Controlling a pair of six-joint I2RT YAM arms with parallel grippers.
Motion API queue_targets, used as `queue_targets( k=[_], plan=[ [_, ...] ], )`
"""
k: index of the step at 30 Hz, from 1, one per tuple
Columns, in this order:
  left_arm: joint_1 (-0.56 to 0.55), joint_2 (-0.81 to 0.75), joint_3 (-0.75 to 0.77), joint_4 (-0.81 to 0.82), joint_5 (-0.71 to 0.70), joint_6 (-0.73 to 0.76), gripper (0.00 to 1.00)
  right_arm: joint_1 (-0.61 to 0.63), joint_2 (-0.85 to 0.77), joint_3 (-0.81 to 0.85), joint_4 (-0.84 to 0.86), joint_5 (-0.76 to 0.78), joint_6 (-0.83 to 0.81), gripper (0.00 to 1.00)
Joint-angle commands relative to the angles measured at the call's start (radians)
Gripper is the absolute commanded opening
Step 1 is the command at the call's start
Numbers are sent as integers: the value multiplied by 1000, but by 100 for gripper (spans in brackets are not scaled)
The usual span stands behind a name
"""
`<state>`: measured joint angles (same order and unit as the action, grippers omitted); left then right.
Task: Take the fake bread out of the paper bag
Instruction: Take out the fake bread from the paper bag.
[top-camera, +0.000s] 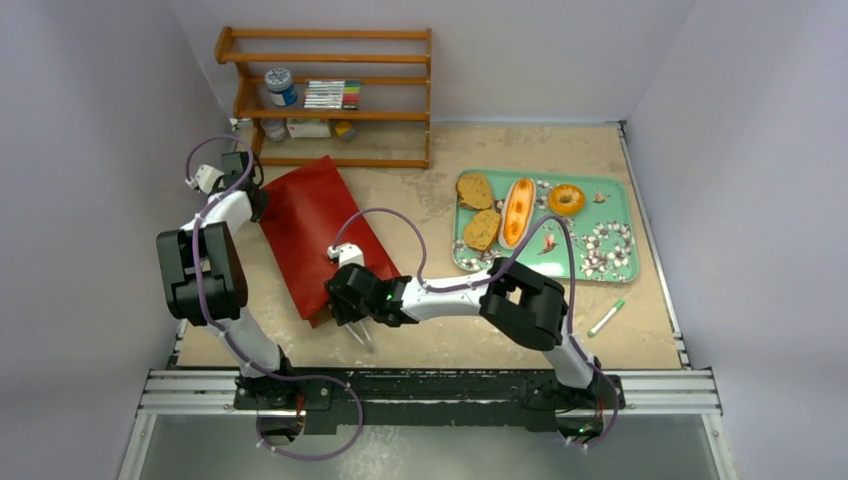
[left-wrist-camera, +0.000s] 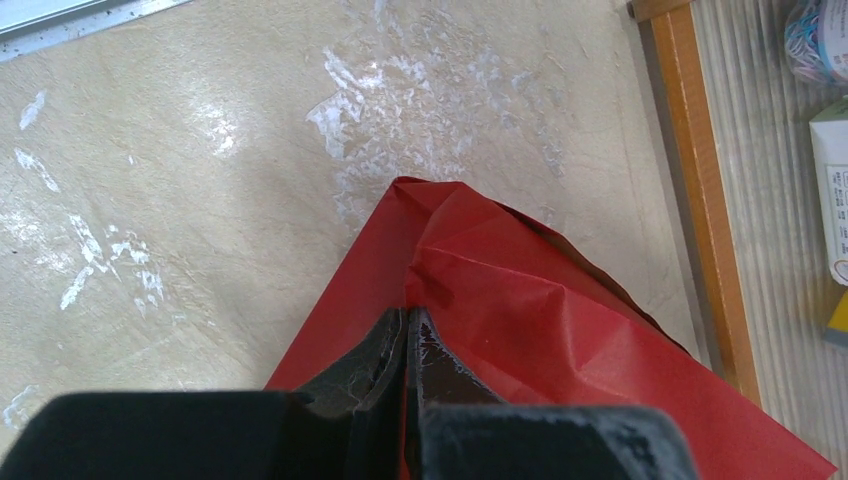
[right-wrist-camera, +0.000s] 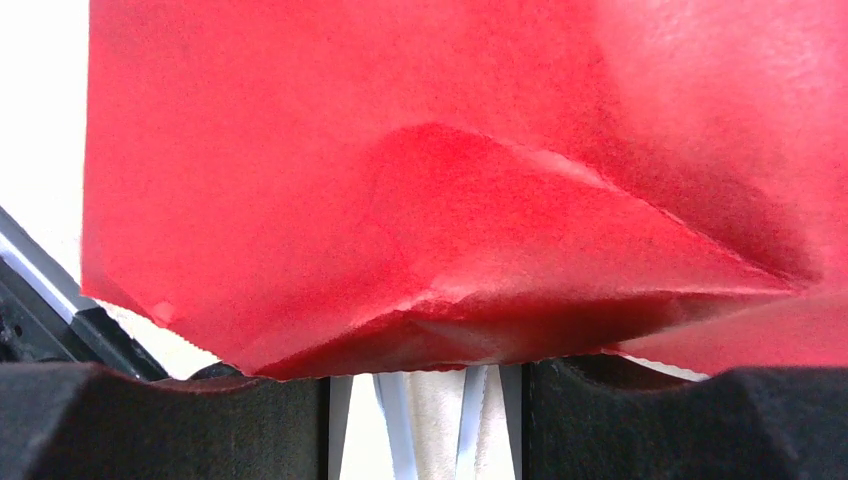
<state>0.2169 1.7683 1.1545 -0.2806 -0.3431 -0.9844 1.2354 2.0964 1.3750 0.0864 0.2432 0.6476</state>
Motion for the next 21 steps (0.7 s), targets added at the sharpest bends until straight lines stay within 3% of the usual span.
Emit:
queue_targets(
  k=[1,21],
  plan=[
    [9,-33,-34,-29,18,16,0,-37,33,57,-56,57,17,53],
    [8,-10,-57,2,54,-2,0,-158,233,359,-142,7,-83,51]
  ],
)
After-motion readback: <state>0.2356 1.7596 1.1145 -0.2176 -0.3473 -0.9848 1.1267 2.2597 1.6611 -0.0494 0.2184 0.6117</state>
